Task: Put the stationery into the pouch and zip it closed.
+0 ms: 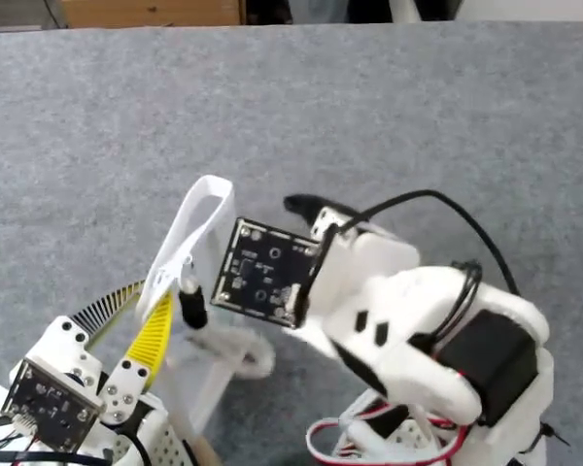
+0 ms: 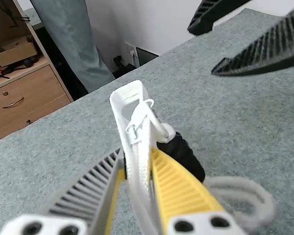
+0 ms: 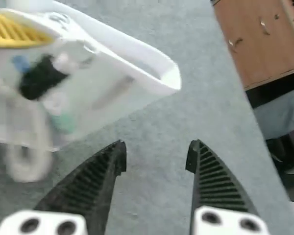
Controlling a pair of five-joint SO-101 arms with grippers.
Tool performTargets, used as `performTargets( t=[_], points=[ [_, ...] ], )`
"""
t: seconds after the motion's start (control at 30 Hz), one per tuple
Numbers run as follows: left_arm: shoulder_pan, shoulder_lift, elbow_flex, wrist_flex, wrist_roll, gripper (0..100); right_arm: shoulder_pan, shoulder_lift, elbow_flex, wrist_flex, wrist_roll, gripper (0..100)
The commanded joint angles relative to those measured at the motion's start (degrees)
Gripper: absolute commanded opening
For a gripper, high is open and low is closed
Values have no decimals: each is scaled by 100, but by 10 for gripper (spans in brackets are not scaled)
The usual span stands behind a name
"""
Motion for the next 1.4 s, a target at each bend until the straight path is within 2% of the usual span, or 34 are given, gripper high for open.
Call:
performTargets(
  t=[0.0, 0.1, 0.2, 0.43, 0.63, 0.73, 1.13, 1.27, 1.37],
  points=[
    [31, 44, -48, -211, 0, 27, -721, -48, -145, 35, -818, 216],
    [31, 44, -48, -220, 0, 27, -1363, -22, 136, -123, -1398, 216],
    [31, 44, -48, -202, 0, 27, -1600, -48, 822, -501, -1732, 216],
    [-119, 0, 13, -167, 26, 27, -1582, -330, 1385, -1319, -1837, 215],
    [-119, -9, -4, -158, 26, 27, -1591, -514, 2018, -1477, -1881, 218],
    [-119, -9, -4, -158, 35, 27, -1574, -629, 2237, -1538, -2180, 217],
    [-136, 9, -13, -158, 44, 27, -1565, -725, 2730, -2242, -2154, 213],
    [-110, 0, -13, -167, 44, 27, -1565, -725, 2712, -2312, -2101, 132],
    [-110, 0, -13, -167, 44, 27, -1565, -725, 2712, -2330, -1688, 62]
  ],
)
